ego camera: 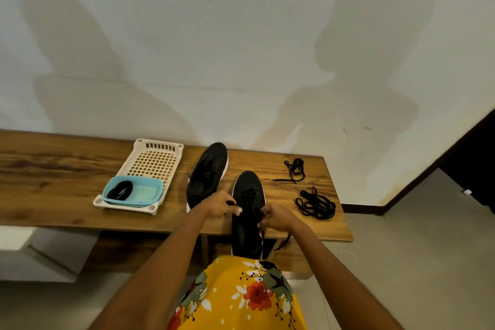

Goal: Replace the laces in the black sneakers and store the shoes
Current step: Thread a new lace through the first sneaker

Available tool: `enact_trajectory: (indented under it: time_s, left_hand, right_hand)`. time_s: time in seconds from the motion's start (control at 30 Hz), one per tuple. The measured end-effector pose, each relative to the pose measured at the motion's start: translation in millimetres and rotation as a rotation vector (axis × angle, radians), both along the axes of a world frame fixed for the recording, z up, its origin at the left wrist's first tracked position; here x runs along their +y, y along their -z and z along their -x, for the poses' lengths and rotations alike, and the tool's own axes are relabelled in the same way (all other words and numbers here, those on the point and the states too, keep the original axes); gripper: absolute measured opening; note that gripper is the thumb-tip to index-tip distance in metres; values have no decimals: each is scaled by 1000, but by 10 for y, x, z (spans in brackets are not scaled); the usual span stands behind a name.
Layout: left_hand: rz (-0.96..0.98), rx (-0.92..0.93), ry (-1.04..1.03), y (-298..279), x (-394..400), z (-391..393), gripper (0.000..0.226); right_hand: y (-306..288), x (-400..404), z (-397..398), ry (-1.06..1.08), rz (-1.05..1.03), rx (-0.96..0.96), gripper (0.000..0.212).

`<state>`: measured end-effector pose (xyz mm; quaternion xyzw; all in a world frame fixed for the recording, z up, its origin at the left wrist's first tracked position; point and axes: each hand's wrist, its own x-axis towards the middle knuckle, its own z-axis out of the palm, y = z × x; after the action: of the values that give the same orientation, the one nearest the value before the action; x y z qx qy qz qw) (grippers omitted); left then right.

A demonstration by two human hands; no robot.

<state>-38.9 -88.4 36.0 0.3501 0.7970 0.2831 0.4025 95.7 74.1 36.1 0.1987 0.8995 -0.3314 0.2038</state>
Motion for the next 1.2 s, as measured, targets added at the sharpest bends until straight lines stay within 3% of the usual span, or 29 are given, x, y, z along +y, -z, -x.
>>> enact_trajectory:
  time_s: [0.07,0.17,0.3,0.4,0.5,0.63,0.7,0.77,0.83,0.93,1.0,1.13,1.2]
  left_hand:
    - [-222,-151,-234,-95,28,-49,27]
    - [-396,-276,-508,-170,157,-102,35]
    - [-698,-641,-830,-192,287,-131,43]
    - [-752,-828,-1005,-128,255,-202,42]
    - [-654,-691,-1083,66,178,-195,43]
    - [-467,-487,-909,151,140,-189,34]
    - [-376,-397,-784,130,157,-200,23]
    - [-300,-286,-717,110,166,-210,31]
    - [-201,-57,-563,93,164,-224,30]
    - [-23,268,-288,103,170,-268,25]
    - [-7,294,-308,83,170,-301,27]
    - [-71,270,-376,85,197,-333,25]
    - [-95,236,-393,90,198,-333,25]
  right_hand:
    - [46,1,-56,52,-5,62,19]
    - [67,0,-91,113,-39,129,11]
    - [-33,86,-59,358,-121,314,23]
    - [-63,212,-101,367,-307,241,17]
    - [-21,354,-235,384,-462,131,20]
    - [43,350,-260,453,-437,99,21]
    - [76,276,-214,571,-313,134,26]
    - [136,201,-171,622,-188,122,38]
    - [203,93,-136,620,8,121,53]
    - [229,-126,-48,679,241,145,53]
    - [222,-237,27,697,268,153,48]
    - [213,-267,85,688,402,238,13]
    - [206,-226,62,604,373,271,10]
